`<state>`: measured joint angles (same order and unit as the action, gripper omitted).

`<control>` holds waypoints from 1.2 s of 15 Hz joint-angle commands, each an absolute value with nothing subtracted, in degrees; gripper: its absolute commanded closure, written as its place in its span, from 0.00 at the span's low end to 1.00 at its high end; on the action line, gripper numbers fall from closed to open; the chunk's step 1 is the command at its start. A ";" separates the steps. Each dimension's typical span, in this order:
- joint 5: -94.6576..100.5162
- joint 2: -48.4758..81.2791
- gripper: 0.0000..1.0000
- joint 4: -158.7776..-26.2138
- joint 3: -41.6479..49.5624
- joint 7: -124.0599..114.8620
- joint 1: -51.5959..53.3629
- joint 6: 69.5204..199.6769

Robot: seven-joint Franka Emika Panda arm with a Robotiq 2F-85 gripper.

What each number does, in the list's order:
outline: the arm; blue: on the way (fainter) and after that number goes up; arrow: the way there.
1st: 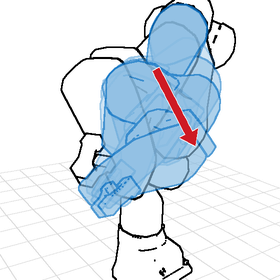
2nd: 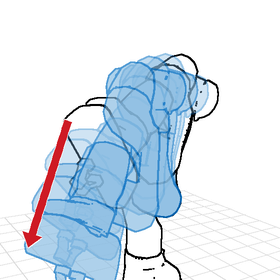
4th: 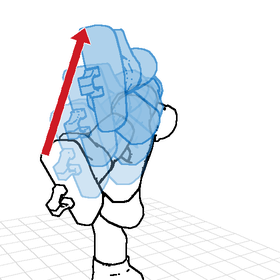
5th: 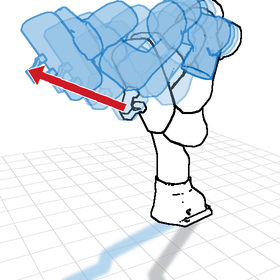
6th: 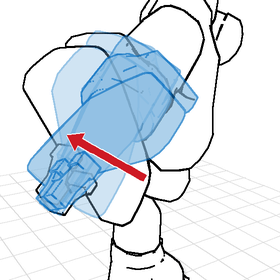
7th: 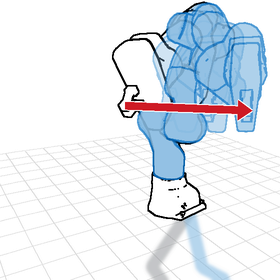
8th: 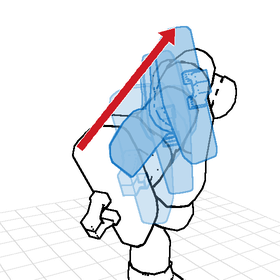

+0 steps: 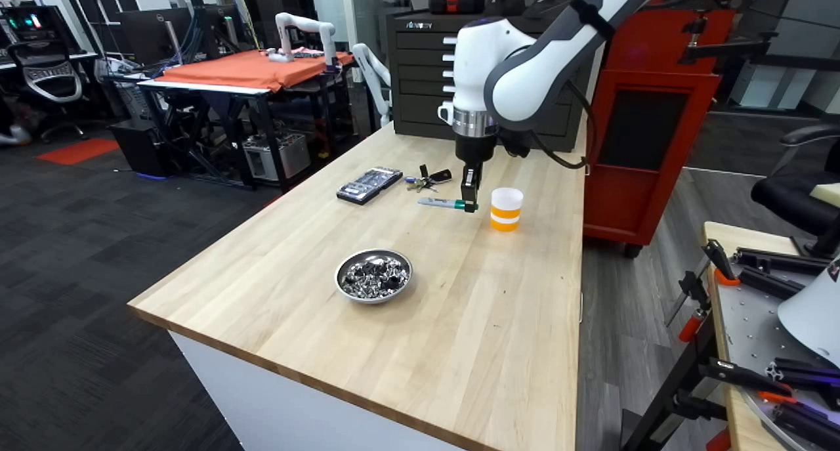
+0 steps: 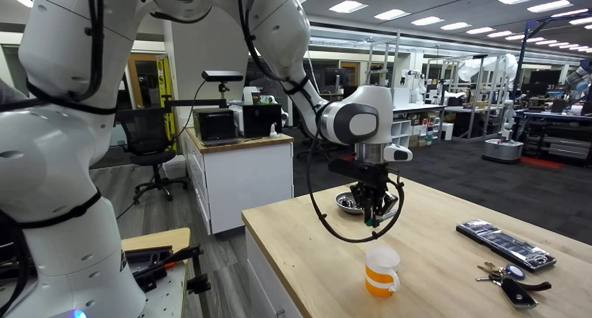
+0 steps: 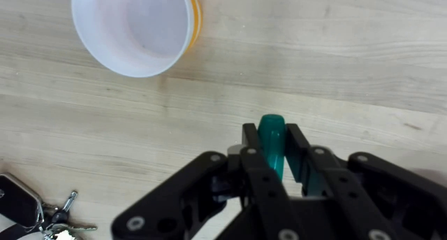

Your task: Put the marker in the mug

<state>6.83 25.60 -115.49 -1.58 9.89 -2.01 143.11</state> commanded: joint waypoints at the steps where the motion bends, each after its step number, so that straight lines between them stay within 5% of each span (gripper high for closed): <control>1: 7.53 21.02 0.94 -114.94 -1.05 12.74 -2.04 134.00; 18: 14.52 23.97 0.94 -100.54 2.73 16.84 -3.26 96.30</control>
